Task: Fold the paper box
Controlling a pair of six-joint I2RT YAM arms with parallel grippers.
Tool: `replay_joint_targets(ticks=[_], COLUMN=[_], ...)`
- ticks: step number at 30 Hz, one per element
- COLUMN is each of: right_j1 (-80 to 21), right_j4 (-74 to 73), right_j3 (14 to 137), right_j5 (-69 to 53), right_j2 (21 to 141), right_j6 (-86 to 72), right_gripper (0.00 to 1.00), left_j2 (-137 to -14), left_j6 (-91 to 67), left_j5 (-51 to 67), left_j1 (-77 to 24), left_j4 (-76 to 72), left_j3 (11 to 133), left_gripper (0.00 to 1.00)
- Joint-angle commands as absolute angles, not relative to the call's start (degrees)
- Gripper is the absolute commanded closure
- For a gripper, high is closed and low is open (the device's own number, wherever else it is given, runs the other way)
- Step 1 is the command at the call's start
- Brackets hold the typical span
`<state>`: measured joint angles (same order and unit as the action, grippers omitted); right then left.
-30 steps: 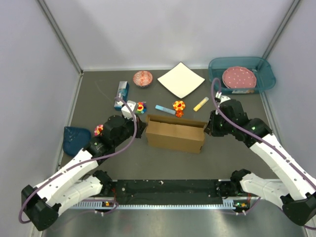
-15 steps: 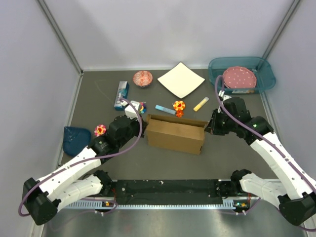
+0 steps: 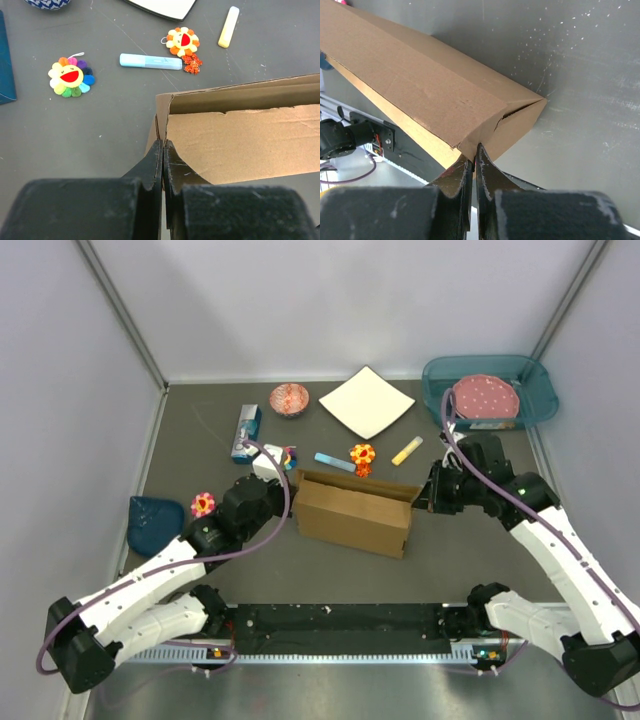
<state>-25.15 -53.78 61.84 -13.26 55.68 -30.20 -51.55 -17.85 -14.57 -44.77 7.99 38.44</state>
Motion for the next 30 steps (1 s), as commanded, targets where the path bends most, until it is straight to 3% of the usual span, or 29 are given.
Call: replay_joint_targets(ticks=[1, 17, 30], right_j1=[-24.43, -18.37, -17.32], right_j4=[-50.27, -50.10, -50.01], right_j3=[66.00, 64.16, 62.67], right_j5=[-18.81, -27.94, -30.67], right_j2=[55.20, 54.84, 54.58], right_j6=[-31.90, -31.82, -31.47], right_gripper=[1.00, 1.00, 1.00], left_j2=[-53.70, -57.83, -59.59], left_j6=[-18.98, -19.51, -21.01], left_j5=[-13.62, -23.90, -25.66], left_j1=[-46.23, -50.71, -51.68], left_j4=[14.59, 16.79, 18.81], left_j3=[35.42, 37.53, 38.58], left_gripper=[1.00, 1.00, 1.00])
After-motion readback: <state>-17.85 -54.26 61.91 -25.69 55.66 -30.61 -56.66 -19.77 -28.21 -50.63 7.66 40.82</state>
